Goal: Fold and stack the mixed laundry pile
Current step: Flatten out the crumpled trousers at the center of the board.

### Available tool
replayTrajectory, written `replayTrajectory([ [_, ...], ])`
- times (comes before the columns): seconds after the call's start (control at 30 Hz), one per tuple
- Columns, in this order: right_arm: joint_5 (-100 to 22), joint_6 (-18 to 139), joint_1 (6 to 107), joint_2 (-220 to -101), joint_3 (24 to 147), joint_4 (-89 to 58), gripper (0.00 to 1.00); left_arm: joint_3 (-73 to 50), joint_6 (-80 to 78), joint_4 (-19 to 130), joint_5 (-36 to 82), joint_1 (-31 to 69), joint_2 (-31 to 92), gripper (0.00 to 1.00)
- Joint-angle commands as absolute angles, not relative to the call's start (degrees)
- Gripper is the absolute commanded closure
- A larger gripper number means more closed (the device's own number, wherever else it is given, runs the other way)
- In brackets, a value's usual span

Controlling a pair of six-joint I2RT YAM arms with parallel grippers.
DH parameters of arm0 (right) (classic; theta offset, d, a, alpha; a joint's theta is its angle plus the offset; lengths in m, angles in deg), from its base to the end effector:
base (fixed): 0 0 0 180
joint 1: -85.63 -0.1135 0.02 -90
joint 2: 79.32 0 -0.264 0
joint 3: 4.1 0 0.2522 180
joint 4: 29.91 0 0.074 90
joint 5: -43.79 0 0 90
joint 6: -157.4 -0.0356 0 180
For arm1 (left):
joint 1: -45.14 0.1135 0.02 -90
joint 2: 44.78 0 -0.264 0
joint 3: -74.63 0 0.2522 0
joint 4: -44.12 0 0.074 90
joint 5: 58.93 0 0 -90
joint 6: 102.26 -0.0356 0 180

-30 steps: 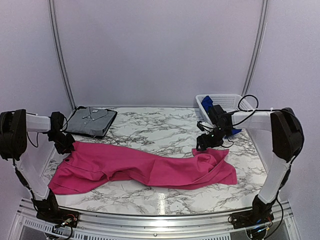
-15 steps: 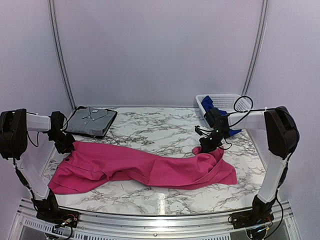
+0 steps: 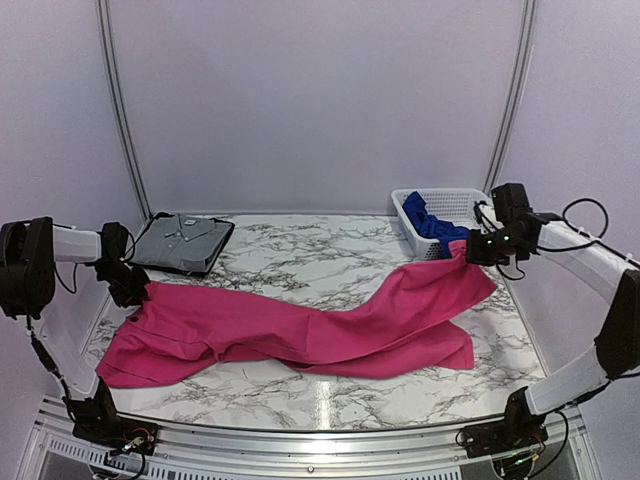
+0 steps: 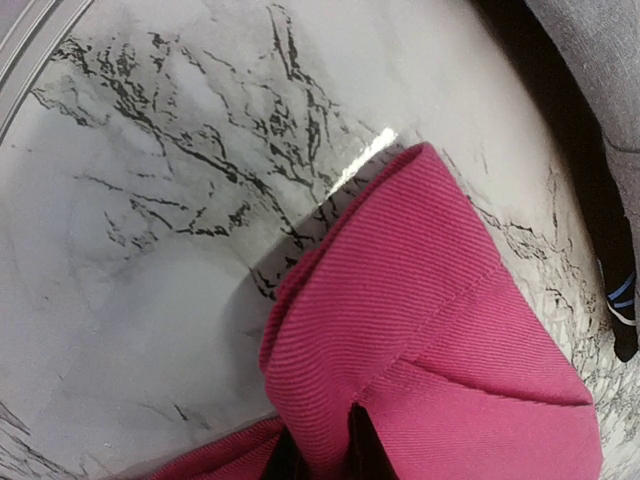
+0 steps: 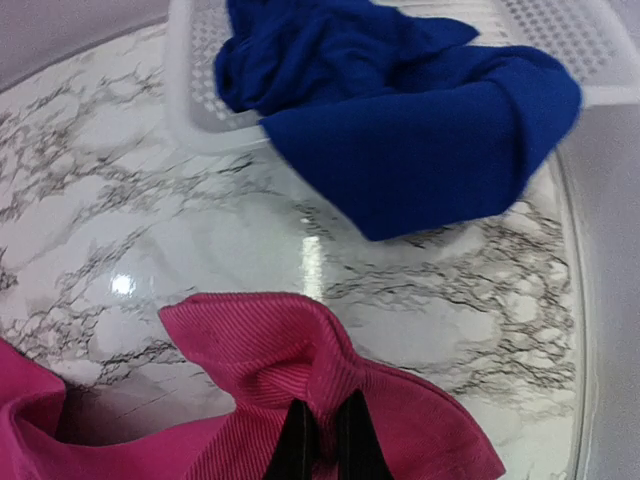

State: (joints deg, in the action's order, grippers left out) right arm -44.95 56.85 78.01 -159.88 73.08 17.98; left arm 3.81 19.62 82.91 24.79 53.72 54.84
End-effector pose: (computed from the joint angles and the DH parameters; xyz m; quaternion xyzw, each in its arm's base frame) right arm 0.2943 0.0402 0.2736 0.0205 0.9432 0.0626 0.3258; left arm 0.3237 0.0449 0.1512 -0.3287 0.9227 -0.0918 0.1792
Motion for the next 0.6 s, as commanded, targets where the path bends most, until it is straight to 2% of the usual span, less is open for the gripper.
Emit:
replayTrajectory([
  [0.0, -52.46, 49.38, 87.09, -151.35, 68.17, 15.74, 1.00, 4.89, 20.55, 85.78, 28.67, 56.02, 52.87, 1.00],
  [0.1, -50.51, 47.65, 95.00, -147.35, 62.72, 11.70, 1.00, 4.91, 21.52, 85.80, 29.01, 58.14, 50.43, 1.00],
  [0.2, -46.96, 45.95, 99.81, -148.38, 60.41, 9.34, 1.00, 3.90, 21.76, 85.74, 28.60, 59.72, 49.20, 1.00],
  [0.57, -44.55, 42.45, 100.66, -160.64, 62.91, -0.68, 1.00, -1.46, 22.15, 80.23, 29.91, 60.00, 48.28, 1.00],
])
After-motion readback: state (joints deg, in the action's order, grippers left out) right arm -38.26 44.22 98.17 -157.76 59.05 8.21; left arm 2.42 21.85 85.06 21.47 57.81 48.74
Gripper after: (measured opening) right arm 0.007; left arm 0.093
